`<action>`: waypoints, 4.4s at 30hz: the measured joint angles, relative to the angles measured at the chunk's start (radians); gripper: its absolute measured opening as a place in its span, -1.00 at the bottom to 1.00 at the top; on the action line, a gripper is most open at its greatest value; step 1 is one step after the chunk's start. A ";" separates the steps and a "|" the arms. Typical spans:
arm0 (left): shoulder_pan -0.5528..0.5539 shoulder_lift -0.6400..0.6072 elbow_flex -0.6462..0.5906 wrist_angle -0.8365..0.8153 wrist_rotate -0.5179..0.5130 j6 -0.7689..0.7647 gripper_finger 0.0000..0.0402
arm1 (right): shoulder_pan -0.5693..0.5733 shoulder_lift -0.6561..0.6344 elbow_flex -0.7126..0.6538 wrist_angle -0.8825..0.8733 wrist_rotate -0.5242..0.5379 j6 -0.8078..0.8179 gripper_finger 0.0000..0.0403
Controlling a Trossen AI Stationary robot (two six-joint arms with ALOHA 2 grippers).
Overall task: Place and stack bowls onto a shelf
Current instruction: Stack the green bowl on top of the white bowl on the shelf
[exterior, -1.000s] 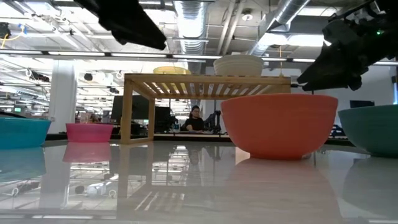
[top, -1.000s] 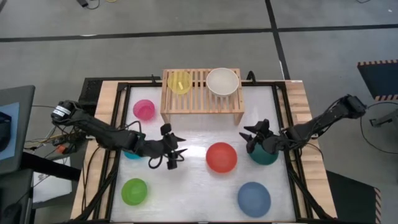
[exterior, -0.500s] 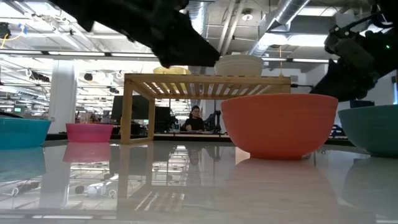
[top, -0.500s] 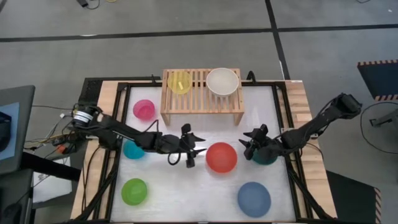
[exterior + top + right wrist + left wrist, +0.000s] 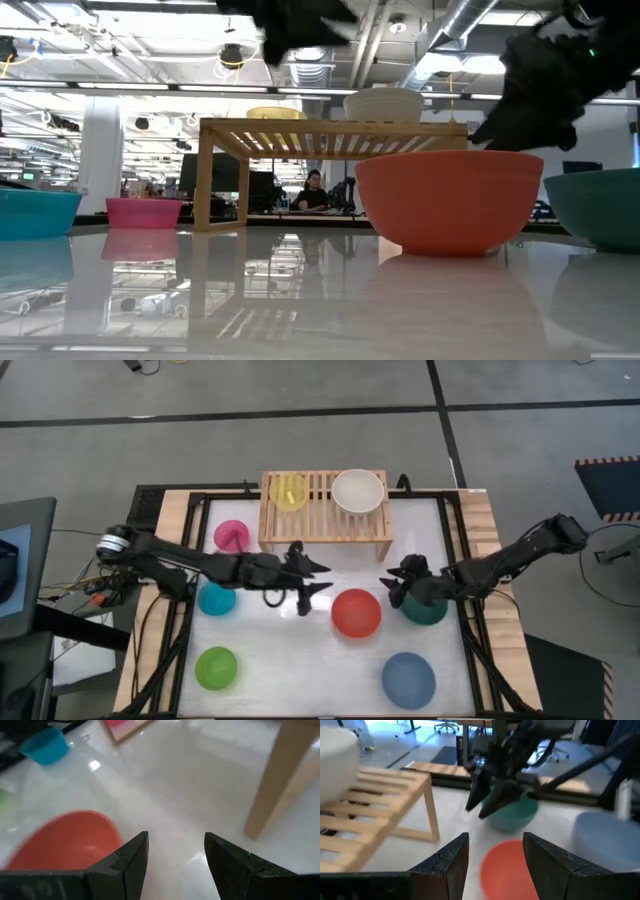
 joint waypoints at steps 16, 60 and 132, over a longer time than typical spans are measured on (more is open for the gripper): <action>-0.135 -0.329 0.053 -0.622 -0.020 -0.239 -0.15 | -0.146 -0.056 0.231 -0.402 -0.220 0.222 0.08; 0.206 0.006 0.055 -0.131 0.467 -0.075 -0.15 | -0.278 0.123 0.231 -0.560 -0.629 0.158 0.08; 0.167 -0.141 0.060 -0.472 0.197 -0.139 -0.15 | -0.154 0.323 0.326 -0.584 -0.609 0.333 0.08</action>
